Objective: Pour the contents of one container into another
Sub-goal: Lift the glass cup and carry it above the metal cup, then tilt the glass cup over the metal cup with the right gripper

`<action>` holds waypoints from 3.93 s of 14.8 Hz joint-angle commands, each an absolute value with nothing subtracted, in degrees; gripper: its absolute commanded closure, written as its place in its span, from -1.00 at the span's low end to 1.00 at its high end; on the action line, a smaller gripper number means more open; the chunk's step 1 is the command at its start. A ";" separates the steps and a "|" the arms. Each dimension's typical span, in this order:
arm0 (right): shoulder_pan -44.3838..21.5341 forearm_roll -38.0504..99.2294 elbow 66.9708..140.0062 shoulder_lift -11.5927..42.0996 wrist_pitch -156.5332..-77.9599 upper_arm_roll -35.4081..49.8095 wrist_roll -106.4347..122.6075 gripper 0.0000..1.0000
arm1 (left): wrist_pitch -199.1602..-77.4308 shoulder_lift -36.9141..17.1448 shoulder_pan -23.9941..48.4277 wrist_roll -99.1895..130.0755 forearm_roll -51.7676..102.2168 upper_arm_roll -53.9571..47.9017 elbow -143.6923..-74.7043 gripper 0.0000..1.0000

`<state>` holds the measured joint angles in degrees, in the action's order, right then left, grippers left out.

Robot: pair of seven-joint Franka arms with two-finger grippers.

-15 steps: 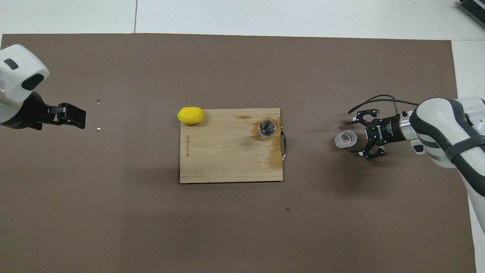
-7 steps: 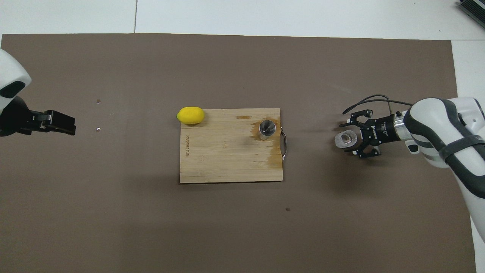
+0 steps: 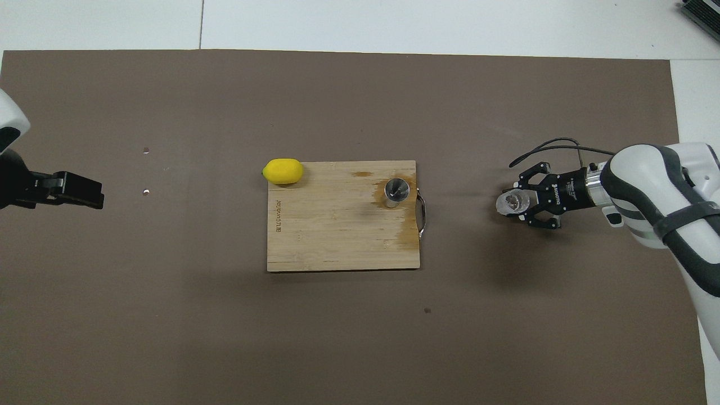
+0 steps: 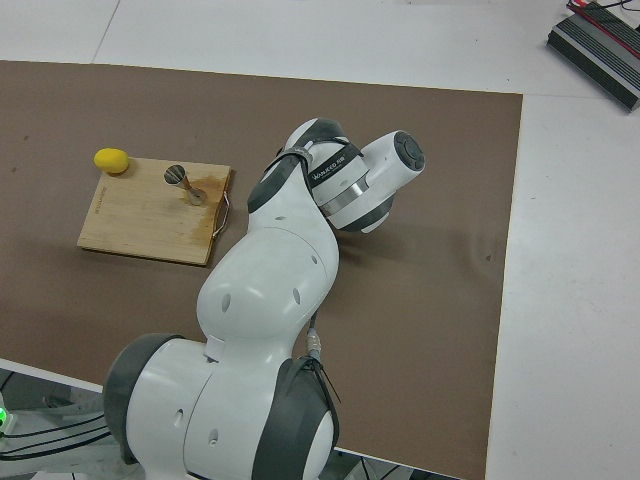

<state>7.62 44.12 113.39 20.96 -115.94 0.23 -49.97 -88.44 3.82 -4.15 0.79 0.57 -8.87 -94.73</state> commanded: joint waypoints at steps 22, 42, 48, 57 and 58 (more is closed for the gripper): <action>-15.90 20.77 96.16 16.70 -120.76 0.17 -90.61 1.00 | -87.63 4.57 -5.71 -2.28 0.53 -9.40 -94.75 -1.00; -24.70 -2.99 97.47 16.44 -124.54 0.26 -90.88 1.00 | -88.07 4.57 -7.91 -1.85 0.62 -11.78 -95.01 -1.00; -26.72 -11.59 100.01 16.08 -125.15 0.35 -90.35 1.00 | -89.30 3.60 -5.81 -1.93 0.61 -10.73 -94.57 -1.00; -27.33 -14.24 101.17 15.29 -125.16 0.44 -89.65 1.00 | -89.47 4.31 -5.71 -2.02 1.05 -8.70 -95.89 -1.00; -27.33 -14.24 101.08 15.29 -124.90 0.44 -89.82 1.00 | -89.47 4.31 -5.71 -2.11 1.05 -8.61 -95.89 -1.00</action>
<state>-27.48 -12.84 99.98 16.58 -124.35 0.29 -89.57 -88.67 3.72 -6.22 -1.75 1.15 -9.30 -94.93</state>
